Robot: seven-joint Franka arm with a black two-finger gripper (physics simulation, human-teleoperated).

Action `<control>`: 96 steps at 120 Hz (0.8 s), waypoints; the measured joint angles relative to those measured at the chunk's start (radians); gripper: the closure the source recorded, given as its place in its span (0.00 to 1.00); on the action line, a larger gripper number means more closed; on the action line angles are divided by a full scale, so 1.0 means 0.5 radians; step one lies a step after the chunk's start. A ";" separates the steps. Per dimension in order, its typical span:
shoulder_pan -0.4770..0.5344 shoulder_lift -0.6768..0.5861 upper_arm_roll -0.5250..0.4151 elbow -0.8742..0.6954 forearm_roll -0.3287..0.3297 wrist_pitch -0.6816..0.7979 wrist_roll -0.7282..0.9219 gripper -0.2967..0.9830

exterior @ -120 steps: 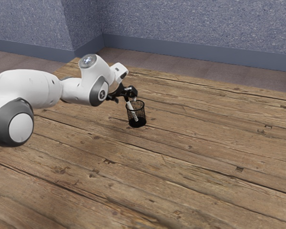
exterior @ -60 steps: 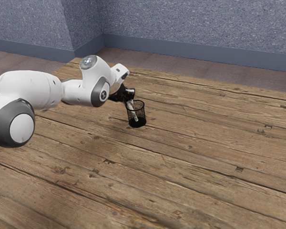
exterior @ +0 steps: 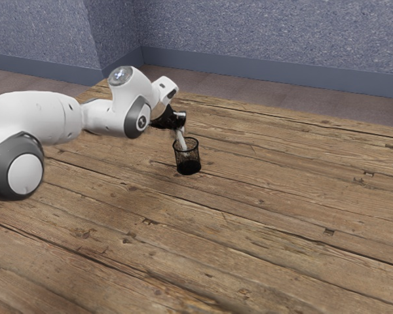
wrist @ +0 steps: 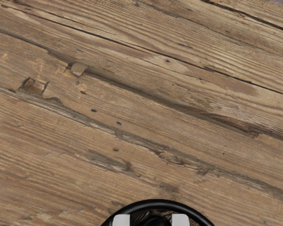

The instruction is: Take the marker out of the pen holder and place it to the left of the pen holder.

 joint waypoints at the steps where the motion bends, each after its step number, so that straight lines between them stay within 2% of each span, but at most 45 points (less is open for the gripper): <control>1: -0.001 -0.006 0.000 0.000 0.001 -0.001 -0.001 0.83; 31: 0.003 -0.200 0.008 -0.059 0.023 -0.050 -0.025 0.83; 62: 0.109 -0.438 0.024 -0.306 0.028 -0.081 -0.037 0.83; 96: 0.174 -0.383 0.032 -0.458 0.029 -0.122 -0.055 0.83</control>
